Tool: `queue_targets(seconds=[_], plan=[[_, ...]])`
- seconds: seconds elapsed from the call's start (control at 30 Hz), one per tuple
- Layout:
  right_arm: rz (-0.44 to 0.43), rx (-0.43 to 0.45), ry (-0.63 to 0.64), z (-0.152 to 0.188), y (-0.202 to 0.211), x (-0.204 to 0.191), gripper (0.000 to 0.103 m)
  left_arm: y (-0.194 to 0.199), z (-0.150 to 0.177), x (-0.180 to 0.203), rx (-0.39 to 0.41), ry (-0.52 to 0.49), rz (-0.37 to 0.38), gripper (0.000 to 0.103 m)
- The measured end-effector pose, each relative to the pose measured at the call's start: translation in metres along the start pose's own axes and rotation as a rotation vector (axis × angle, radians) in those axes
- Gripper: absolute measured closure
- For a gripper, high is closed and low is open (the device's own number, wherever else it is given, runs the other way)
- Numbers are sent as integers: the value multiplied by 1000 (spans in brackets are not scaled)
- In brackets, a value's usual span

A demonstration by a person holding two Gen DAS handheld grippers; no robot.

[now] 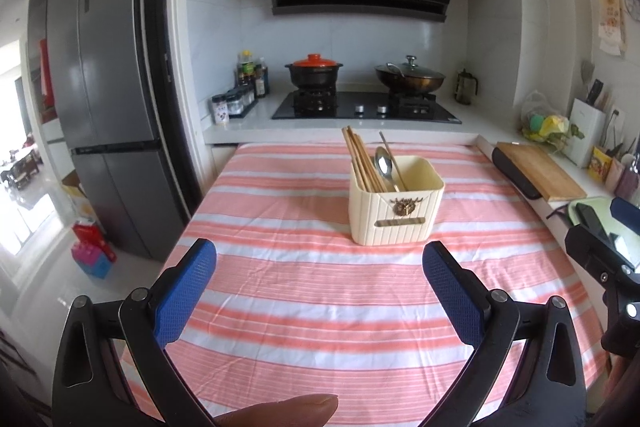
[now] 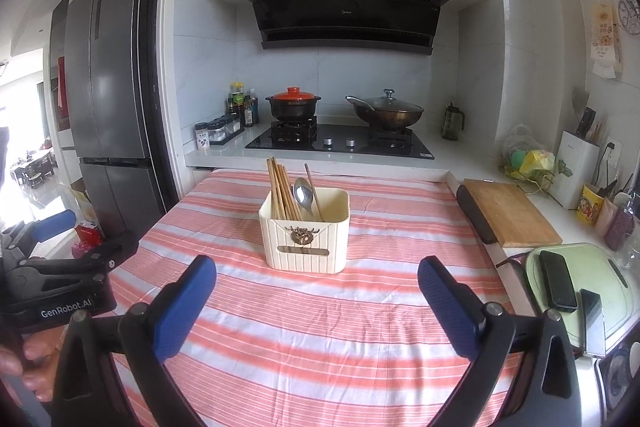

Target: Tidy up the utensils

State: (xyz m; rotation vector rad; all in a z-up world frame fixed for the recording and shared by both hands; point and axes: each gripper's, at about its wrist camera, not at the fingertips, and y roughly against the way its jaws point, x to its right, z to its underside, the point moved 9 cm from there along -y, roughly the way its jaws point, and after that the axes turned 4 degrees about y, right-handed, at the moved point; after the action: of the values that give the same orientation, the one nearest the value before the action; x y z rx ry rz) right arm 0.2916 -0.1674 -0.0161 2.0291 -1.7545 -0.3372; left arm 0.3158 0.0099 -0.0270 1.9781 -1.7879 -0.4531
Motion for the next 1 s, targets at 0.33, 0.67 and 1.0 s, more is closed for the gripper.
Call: queue_targets(seconds=[0.33, 0.67, 1.0], plan=[[0, -2, 15, -2, 3, -4, 0, -1, -2, 2, 0, -13, -3, 0], [-6, -5, 27, -4, 2, -7, 0, 0, -1, 3, -3, -18, -2, 0], [-8, -7, 36, -4, 4, -10, 0, 0, 0, 2, 3, -33, -9, 0]])
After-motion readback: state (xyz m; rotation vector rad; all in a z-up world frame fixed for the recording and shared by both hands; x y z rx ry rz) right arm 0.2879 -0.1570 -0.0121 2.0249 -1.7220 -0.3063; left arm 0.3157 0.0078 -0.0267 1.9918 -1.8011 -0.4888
